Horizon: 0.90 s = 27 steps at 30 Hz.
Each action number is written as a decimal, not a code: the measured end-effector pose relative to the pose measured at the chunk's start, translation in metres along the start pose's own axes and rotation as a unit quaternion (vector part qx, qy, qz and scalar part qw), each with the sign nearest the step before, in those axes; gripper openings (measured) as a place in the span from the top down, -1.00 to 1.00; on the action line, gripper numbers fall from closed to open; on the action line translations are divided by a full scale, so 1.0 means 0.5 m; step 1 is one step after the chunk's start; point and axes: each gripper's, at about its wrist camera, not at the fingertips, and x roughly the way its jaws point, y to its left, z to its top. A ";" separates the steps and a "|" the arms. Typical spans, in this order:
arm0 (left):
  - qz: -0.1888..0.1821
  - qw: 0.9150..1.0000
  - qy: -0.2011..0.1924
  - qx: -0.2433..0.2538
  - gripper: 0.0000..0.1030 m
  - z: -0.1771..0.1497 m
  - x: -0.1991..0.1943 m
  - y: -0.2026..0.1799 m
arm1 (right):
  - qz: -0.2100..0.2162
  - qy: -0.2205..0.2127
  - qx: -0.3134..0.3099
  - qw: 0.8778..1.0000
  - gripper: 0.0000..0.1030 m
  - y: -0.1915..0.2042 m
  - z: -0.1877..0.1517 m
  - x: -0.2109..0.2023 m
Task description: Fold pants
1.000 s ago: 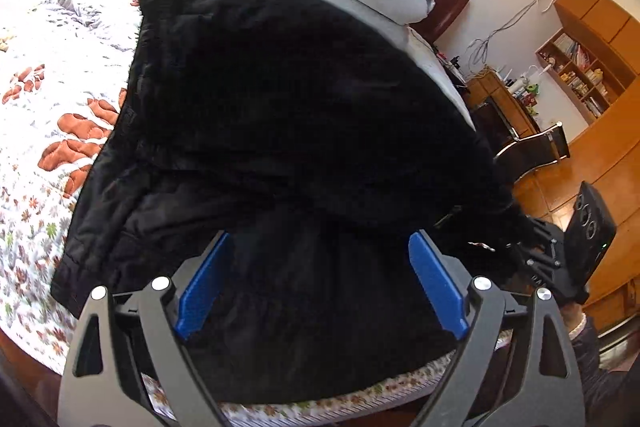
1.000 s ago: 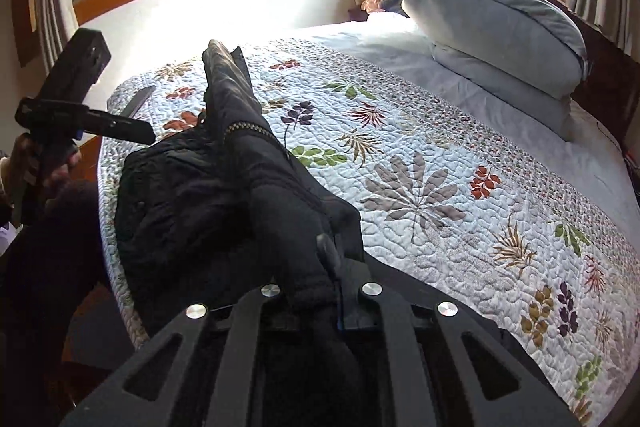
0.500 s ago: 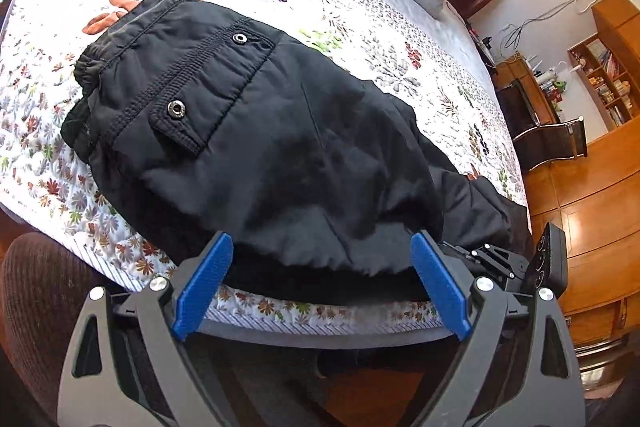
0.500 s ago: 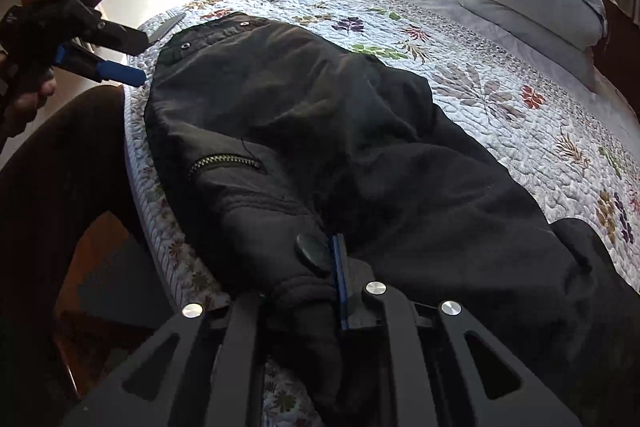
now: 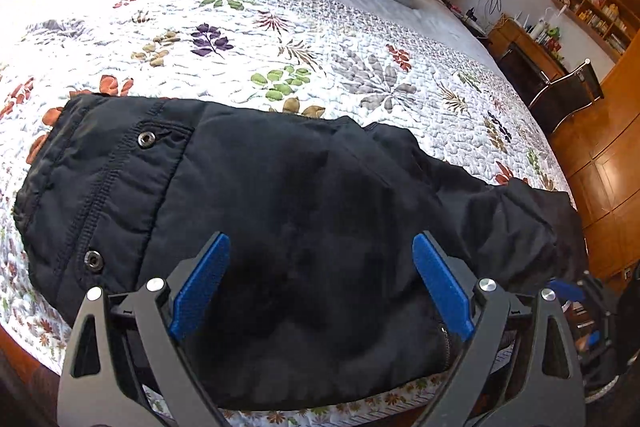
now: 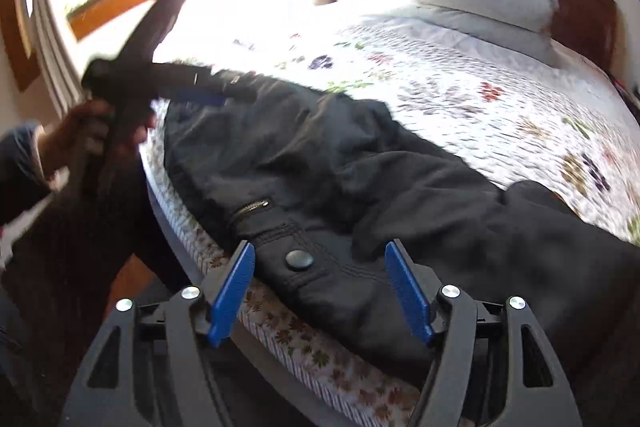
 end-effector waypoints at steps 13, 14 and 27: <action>0.024 1.000 0.000 -0.001 -0.80 -0.090 -0.006 -0.033 | -0.040 -0.208 0.520 0.828 -0.33 -0.446 -0.345 -0.322; 0.025 1.000 0.002 -0.002 -0.80 -0.093 -0.007 -0.035 | -0.008 -0.217 0.528 0.821 -0.33 -0.440 -0.349 -0.307; 0.032 0.999 0.014 0.007 -0.81 -0.096 -0.015 -0.068 | 0.054 -0.208 0.658 0.721 -0.32 -0.460 -0.384 -0.166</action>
